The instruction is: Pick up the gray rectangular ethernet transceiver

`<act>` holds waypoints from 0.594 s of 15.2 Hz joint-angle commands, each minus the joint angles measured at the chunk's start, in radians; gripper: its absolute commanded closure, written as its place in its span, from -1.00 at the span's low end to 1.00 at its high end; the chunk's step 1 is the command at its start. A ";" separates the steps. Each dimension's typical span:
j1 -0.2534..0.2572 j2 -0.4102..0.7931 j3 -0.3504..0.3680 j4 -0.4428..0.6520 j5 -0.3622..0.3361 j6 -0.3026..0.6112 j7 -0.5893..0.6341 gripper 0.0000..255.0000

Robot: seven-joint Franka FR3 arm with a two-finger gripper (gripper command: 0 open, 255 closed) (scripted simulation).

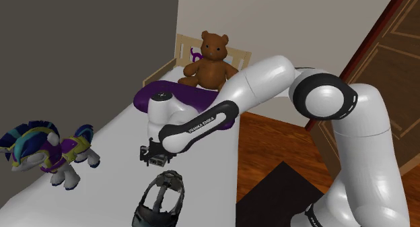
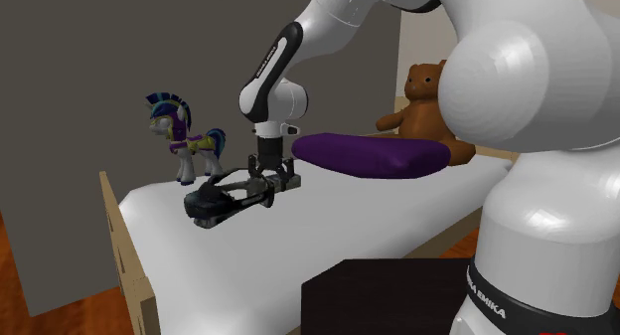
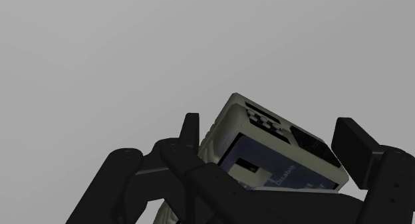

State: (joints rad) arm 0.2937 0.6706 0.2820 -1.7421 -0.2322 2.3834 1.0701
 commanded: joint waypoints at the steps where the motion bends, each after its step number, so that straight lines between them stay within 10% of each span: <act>1: -0.003 -0.014 0.003 -0.001 0.004 -0.013 -0.003 1.00; 9: -0.016 -0.085 0.022 0.000 0.028 -0.085 -0.016 1.00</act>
State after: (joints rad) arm 0.2792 0.5935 0.3023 -1.7430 -0.2069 2.3080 1.0560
